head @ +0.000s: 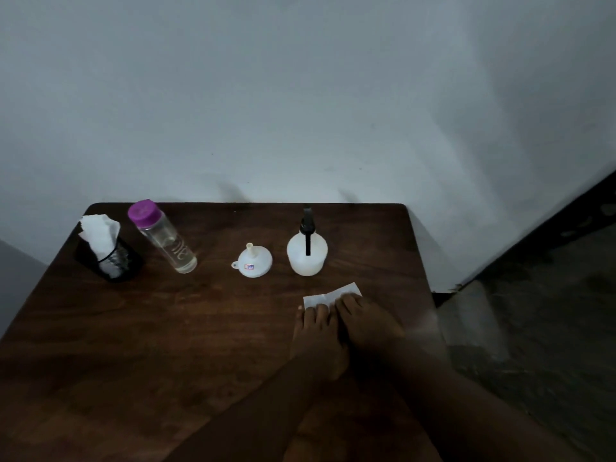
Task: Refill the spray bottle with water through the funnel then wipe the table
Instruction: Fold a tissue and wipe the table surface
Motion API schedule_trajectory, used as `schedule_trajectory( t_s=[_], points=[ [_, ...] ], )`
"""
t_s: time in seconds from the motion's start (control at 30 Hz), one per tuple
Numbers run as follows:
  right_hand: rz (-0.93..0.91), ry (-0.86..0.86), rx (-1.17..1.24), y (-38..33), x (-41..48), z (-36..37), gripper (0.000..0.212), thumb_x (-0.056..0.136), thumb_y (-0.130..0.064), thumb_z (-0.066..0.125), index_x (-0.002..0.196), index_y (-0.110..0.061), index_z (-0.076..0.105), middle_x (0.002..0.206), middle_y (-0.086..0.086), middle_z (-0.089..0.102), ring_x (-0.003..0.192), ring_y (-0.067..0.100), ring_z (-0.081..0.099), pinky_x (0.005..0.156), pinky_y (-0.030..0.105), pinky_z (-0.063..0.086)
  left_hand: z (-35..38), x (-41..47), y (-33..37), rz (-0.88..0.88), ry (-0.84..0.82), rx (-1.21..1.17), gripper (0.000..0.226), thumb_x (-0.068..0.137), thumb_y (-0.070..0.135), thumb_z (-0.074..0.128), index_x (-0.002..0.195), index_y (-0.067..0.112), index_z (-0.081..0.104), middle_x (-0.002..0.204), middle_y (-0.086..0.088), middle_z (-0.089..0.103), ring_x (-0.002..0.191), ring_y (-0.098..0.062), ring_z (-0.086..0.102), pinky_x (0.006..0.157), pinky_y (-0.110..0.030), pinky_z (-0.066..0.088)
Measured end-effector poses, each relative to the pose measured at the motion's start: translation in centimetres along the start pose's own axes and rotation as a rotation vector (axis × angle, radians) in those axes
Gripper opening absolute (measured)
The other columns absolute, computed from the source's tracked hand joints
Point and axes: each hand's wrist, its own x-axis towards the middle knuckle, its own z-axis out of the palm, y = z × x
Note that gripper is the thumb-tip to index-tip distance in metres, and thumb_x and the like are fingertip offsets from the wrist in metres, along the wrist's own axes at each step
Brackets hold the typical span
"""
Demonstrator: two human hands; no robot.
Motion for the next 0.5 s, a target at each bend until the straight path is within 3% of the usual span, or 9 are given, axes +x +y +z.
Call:
schedule_trajectory(
  t_s=[0.07, 0.13, 0.27, 0.4, 0.5],
  points=[
    [0.045, -0.088, 0.01, 0.6, -0.9, -0.1, 0.057, 0.107, -0.027, 0.035, 0.156, -0.003, 0.017, 0.163, 0.021, 0.015, 0.152, 0.034, 0.015, 0.124, 0.044, 0.013, 0.2, 0.8, 0.6, 0.038, -0.01, 0.003, 0.078, 0.096, 0.062, 0.03, 0.161, 0.02, 0.014, 0.166, -0.013, 0.019, 0.155, -0.034, 0.012, 0.126, -0.052, -0.002],
    [0.096, -0.085, 0.049, 0.8, -1.6, -0.1, 0.057, 0.107, -0.029, 0.033, 0.156, -0.006, 0.016, 0.164, 0.018, 0.014, 0.152, 0.032, 0.014, 0.124, 0.042, 0.011, 0.0, 1.2, 1.2, 0.08, -0.02, 0.021, 0.078, 0.098, 0.06, 0.035, 0.161, 0.02, 0.014, 0.166, -0.013, 0.019, 0.155, -0.034, 0.012, 0.125, -0.052, -0.003],
    [0.156, -0.095, 0.107, 0.4, -2.7, 0.3, 0.058, 0.103, -0.034, 0.04, 0.153, -0.009, 0.025, 0.159, 0.016, 0.027, 0.147, 0.031, 0.026, 0.122, 0.043, 0.02, -0.4, 0.9, 1.1, 0.162, -0.026, 0.071, 0.074, 0.098, 0.056, 0.034, 0.161, 0.022, 0.017, 0.166, -0.012, 0.022, 0.154, -0.032, 0.014, 0.125, -0.049, -0.003],
    [0.213, -0.097, 0.105, -1.7, -3.6, 0.8, 0.06, 0.103, -0.035, 0.04, 0.154, -0.008, 0.021, 0.159, 0.018, 0.026, 0.146, 0.033, 0.027, 0.122, 0.045, 0.02, -0.6, 0.4, -0.5, 0.238, -0.078, 0.114, 0.07, 0.103, 0.054, 0.033, 0.162, 0.025, 0.01, 0.169, -0.011, 0.012, 0.157, -0.03, 0.005, 0.127, -0.05, -0.004],
    [0.243, -0.073, 0.128, -3.6, -3.5, 1.1, 0.057, 0.101, -0.037, 0.043, 0.148, -0.01, 0.029, 0.15, 0.016, 0.037, 0.134, 0.031, 0.039, 0.112, 0.042, 0.037, -0.6, 0.2, -2.1, 0.29, -0.102, 0.139, 0.067, 0.105, 0.052, 0.031, 0.162, 0.025, 0.009, 0.17, -0.01, 0.009, 0.157, -0.028, 0.003, 0.126, -0.049, -0.006]
  ],
)
